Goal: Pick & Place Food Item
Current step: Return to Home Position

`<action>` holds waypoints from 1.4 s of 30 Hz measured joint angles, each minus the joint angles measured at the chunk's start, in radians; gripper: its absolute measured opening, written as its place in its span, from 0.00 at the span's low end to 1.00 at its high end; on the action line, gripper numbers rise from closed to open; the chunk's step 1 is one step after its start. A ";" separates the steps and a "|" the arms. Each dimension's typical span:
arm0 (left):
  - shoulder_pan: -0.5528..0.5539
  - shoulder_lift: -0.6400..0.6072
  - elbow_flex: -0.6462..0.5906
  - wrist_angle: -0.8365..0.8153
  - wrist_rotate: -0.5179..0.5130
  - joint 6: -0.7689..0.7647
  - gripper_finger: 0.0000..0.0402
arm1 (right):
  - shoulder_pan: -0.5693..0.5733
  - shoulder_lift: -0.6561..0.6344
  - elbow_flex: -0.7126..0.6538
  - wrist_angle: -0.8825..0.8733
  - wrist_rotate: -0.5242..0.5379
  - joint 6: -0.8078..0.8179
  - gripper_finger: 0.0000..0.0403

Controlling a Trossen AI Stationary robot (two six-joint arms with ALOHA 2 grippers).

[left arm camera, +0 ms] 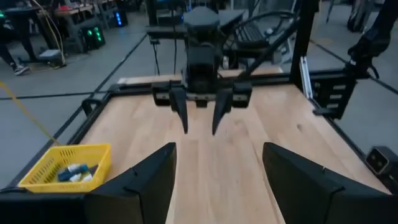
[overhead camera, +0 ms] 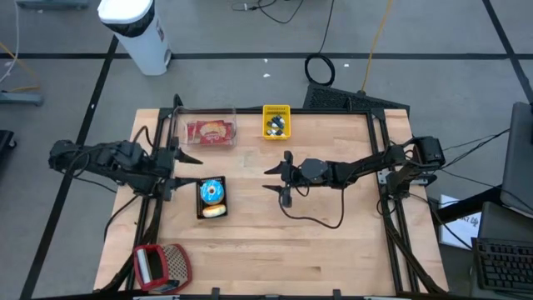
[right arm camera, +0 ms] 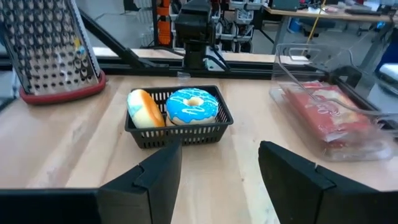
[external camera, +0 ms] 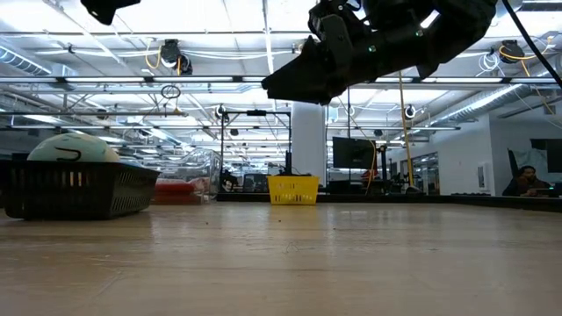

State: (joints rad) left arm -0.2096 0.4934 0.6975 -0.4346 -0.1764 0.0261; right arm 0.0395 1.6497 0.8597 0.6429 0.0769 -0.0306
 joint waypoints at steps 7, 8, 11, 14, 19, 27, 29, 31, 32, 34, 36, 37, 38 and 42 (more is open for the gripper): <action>0.006 -0.032 -0.041 0.013 -0.070 -0.002 0.60 | -0.022 -0.046 0.000 -0.041 -0.005 0.105 0.51; 0.012 -0.055 -0.057 0.008 -0.097 -0.010 0.60 | -0.031 -0.060 0.002 -0.058 -0.011 0.105 0.51; 0.037 -0.151 -0.104 -0.007 -0.159 -0.043 0.60 | -0.058 -0.111 -0.021 -0.108 -0.070 0.106 0.51; 0.058 -0.261 -0.145 -0.012 -0.153 -0.050 0.60 | -0.082 -0.180 -0.064 -0.093 -0.108 0.106 0.50; 0.078 -0.422 -0.206 -0.008 -0.114 -0.032 0.60 | -0.113 -0.308 -0.155 -0.087 -0.106 0.099 0.50; 0.087 -0.487 -0.253 -0.008 -0.116 -0.032 0.60 | -0.140 -0.482 -0.307 -0.029 -0.105 0.131 0.51; 0.087 -0.480 -0.253 -0.008 -0.114 -0.034 0.60 | -0.140 -0.516 -0.347 0.028 -0.105 0.134 0.50; 0.087 -0.473 -0.253 -0.009 -0.113 -0.035 0.60 | -0.140 -0.539 -0.382 0.089 -0.104 0.130 0.50; 0.087 -0.474 -0.253 -0.008 -0.111 -0.035 0.60 | -0.140 -0.549 -0.400 0.116 -0.105 0.130 0.50; 0.087 -0.475 -0.251 0.000 -0.113 -0.044 0.60 | -0.140 -0.563 -0.430 0.172 -0.105 0.139 0.50; 0.087 -0.474 -0.252 -0.006 -0.110 -0.058 0.60 | -0.140 -0.568 -0.451 0.211 -0.105 0.150 0.50; 0.087 -0.474 -0.254 0.002 -0.106 -0.065 0.60 | -0.140 -0.567 -0.460 0.223 -0.105 0.152 0.50; 0.087 -0.475 -0.262 0.014 -0.100 -0.068 0.60 | -0.140 -0.566 -0.468 0.229 -0.105 0.153 0.50; 0.087 -0.474 -0.310 0.056 -0.077 -0.088 0.60 | -0.140 -0.566 -0.487 0.237 -0.105 0.159 0.50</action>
State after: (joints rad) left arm -0.1227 0.0196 0.3877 -0.3788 -0.2536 -0.0618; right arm -0.1005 1.0832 0.3725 0.8803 -0.0277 0.1288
